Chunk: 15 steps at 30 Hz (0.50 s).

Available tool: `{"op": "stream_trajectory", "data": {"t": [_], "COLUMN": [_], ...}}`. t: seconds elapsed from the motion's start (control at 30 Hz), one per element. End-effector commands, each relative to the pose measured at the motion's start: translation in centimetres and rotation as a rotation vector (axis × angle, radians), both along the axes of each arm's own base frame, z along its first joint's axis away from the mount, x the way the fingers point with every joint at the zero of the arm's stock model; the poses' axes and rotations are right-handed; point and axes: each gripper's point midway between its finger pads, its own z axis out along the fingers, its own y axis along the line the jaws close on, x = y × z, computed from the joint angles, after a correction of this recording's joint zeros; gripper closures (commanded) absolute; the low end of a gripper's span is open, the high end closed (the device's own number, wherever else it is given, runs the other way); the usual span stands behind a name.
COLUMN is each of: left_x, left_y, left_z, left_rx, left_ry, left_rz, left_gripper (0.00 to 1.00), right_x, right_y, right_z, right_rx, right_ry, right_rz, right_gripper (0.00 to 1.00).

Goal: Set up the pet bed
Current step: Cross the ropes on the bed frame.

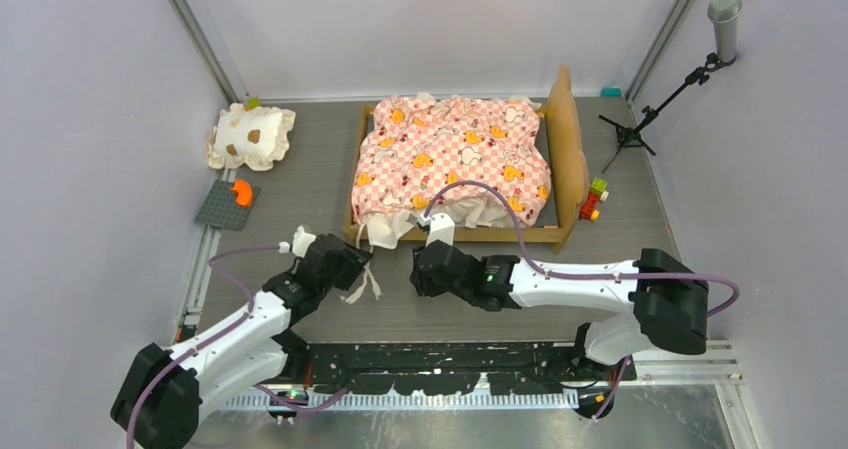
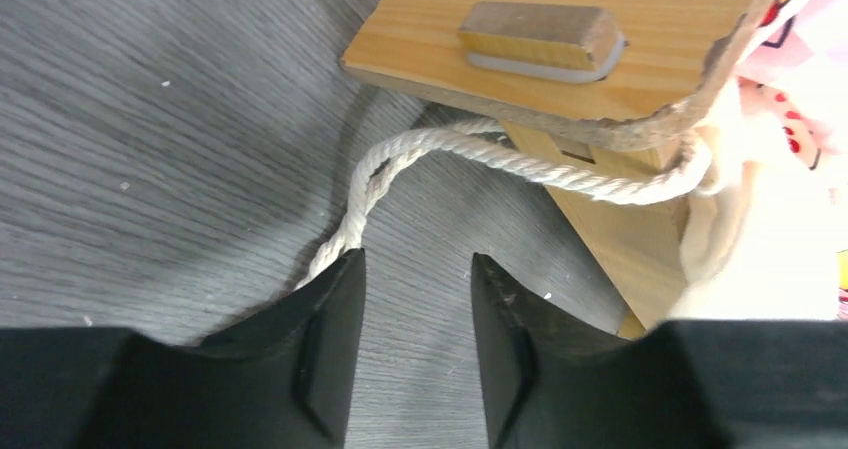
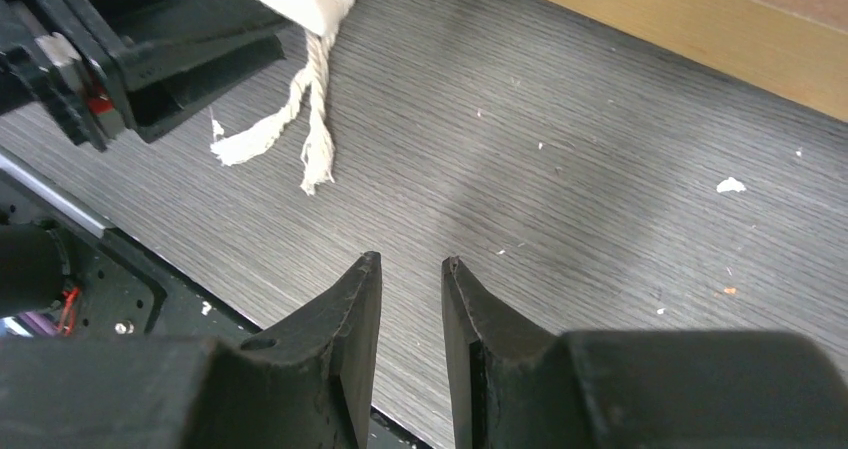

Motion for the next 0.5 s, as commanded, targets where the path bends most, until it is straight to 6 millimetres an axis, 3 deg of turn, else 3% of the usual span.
{"op": "stream_trajectory", "data": {"t": [0.0, 0.1, 0.3, 0.47], "left_x": [1.8, 1.1, -1.2, -3.0], "left_y": [-0.9, -0.7, 2.8, 3.8], "left_z": [2.7, 3.2, 3.4, 1.3], "left_rx": [-0.006, 0.040, 0.276, 0.367], "left_ry": [-0.103, -0.101, -0.110, -0.045], "left_rz": [-0.027, -0.078, -0.170, -0.262], "left_gripper": [0.52, 0.52, 0.55, 0.58], "right_x": [0.3, 0.4, 0.3, 0.1], "right_y": [-0.6, -1.0, -0.9, -0.4], "right_z": [1.1, 1.2, 1.0, 0.8], "right_rx": [0.036, 0.036, 0.028, 0.022], "right_ry": [-0.026, -0.035, -0.043, -0.040], "right_rz": [-0.040, -0.049, -0.021, 0.011], "right_gripper": [0.66, 0.66, 0.66, 0.66]}}
